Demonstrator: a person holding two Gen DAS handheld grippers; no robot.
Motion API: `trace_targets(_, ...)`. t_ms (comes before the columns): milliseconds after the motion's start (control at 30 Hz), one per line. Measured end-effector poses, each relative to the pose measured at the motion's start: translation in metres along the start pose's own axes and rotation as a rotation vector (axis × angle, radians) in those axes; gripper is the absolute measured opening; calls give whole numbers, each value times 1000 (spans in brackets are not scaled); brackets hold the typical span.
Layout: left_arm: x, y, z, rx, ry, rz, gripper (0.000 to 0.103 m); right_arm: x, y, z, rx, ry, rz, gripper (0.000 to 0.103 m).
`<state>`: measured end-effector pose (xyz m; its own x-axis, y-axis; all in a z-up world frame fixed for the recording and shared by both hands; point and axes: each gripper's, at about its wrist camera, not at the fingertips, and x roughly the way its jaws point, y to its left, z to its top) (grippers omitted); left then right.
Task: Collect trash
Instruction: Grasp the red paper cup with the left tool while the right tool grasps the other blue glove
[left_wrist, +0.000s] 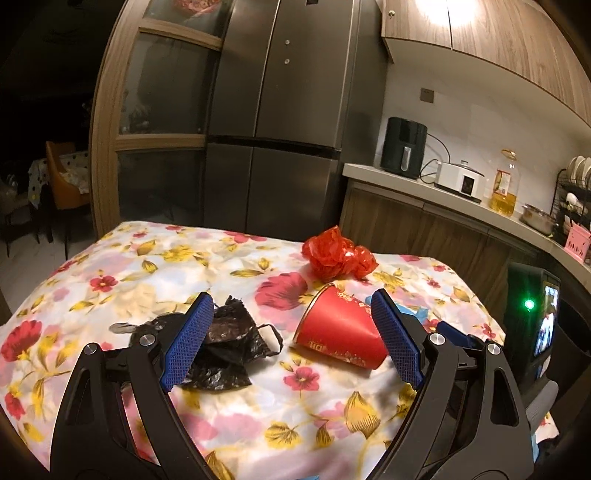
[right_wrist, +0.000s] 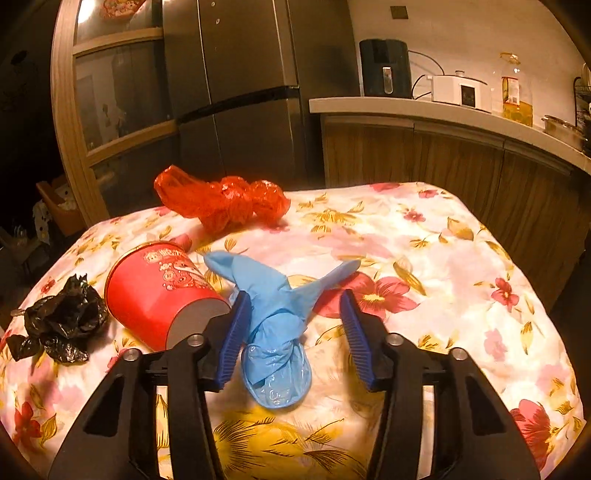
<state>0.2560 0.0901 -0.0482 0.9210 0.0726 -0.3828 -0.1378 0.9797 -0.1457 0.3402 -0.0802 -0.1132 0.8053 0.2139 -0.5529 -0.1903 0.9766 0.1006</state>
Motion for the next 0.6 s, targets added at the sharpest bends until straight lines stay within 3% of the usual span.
trace_targets(200,23,-3,5,7,38,-42,85,0,2,-1,-16,4,33,8)
trace_targets(600,76,-5,8,31,186,-137,83,-29,-7,-1,22,-78,40,4)
